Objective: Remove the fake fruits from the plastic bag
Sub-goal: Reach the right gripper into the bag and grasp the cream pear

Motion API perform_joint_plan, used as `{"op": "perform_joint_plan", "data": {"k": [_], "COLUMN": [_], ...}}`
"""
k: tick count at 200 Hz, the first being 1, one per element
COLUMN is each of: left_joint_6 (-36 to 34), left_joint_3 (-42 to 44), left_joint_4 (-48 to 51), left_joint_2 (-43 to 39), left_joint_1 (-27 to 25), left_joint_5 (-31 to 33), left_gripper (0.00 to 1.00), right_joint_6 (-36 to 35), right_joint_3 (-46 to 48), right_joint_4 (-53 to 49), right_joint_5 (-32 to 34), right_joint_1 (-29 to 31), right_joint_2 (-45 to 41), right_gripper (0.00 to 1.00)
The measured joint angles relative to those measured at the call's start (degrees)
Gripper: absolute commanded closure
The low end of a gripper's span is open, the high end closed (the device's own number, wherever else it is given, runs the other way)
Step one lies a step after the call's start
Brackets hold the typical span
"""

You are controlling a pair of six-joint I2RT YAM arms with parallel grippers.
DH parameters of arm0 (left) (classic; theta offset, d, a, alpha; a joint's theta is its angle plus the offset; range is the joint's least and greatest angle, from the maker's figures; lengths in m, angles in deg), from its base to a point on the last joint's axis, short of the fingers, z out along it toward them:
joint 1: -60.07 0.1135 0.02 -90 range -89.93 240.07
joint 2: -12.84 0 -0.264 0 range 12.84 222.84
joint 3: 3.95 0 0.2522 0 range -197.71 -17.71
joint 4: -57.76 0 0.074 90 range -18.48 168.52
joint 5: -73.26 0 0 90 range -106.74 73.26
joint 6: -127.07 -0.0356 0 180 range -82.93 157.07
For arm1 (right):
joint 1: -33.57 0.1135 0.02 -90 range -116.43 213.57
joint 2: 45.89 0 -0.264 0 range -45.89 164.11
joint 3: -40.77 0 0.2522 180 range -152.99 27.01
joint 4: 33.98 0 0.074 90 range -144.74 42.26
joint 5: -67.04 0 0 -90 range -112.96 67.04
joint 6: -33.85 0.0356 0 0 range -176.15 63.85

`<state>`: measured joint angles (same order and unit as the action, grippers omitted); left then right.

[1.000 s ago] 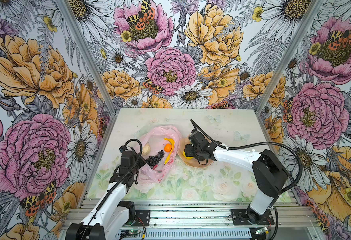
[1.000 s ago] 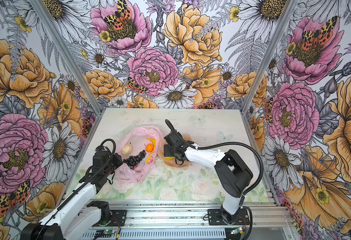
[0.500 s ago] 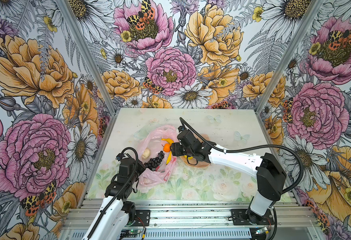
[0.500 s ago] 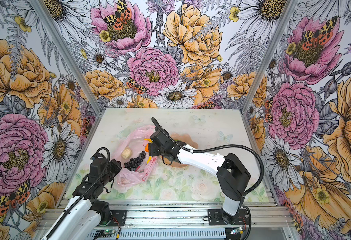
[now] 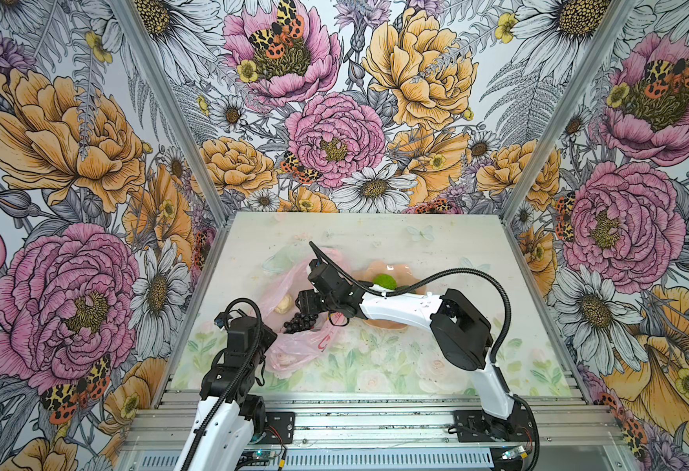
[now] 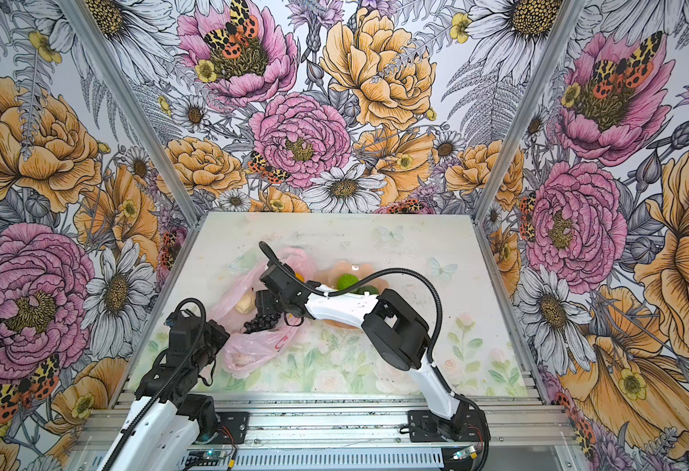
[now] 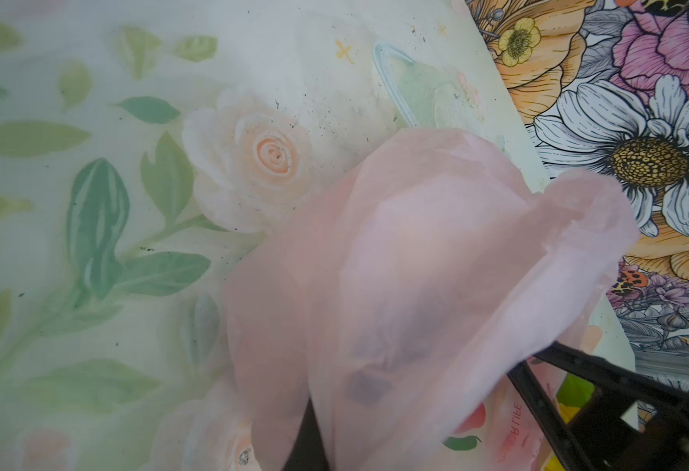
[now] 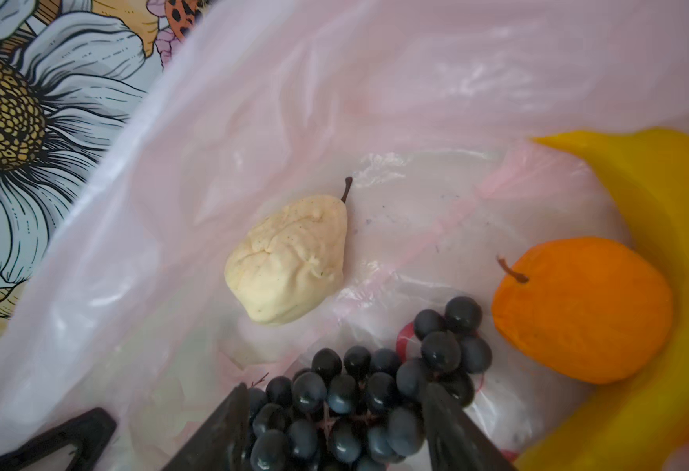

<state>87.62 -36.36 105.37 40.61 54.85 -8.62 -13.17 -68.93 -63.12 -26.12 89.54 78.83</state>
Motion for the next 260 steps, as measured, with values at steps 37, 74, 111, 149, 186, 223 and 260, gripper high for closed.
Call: {"op": "perform_joint_plan", "data": {"k": [37,74,111,149,186,223,260], "left_joint_6": [-1.5,-2.5,-2.8,-3.2,-3.6,-3.6,-3.9], "left_joint_3": [0.0,0.0,0.0,0.0,0.0,0.0,0.0], "left_joint_4": [0.3,0.2,0.2,-0.3,-0.7,-0.9,-0.9], "left_joint_2": [1.2,3.0,4.0,4.9,5.7,5.7,5.7], "left_joint_1": [2.7,3.3,3.8,4.8,5.1,5.1,5.1], "left_joint_5": [-0.2,-0.7,-1.3,-2.1,-2.8,-3.1,-3.3], "left_gripper": [1.0,1.0,1.0,1.0,1.0,1.0,1.0], "right_joint_6": [2.7,3.3,3.1,0.9,-2.2,-4.6,-5.6], "right_joint_3": [-3.8,-8.9,-10.4,-14.1,-17.1,-22.1,-24.5], "right_joint_4": [1.1,2.1,2.4,2.5,2.4,1.2,-0.7], "right_joint_5": [-0.9,-1.7,-0.9,-0.5,1.5,4.4,5.2], "right_joint_1": [0.3,0.7,0.9,1.6,3.3,4.0,4.0], "right_joint_2": [3.8,7.9,10.1,13.2,14.5,17.7,20.4], "right_gripper": [0.24,0.19,0.17,0.13,0.08,0.11,0.18]}}
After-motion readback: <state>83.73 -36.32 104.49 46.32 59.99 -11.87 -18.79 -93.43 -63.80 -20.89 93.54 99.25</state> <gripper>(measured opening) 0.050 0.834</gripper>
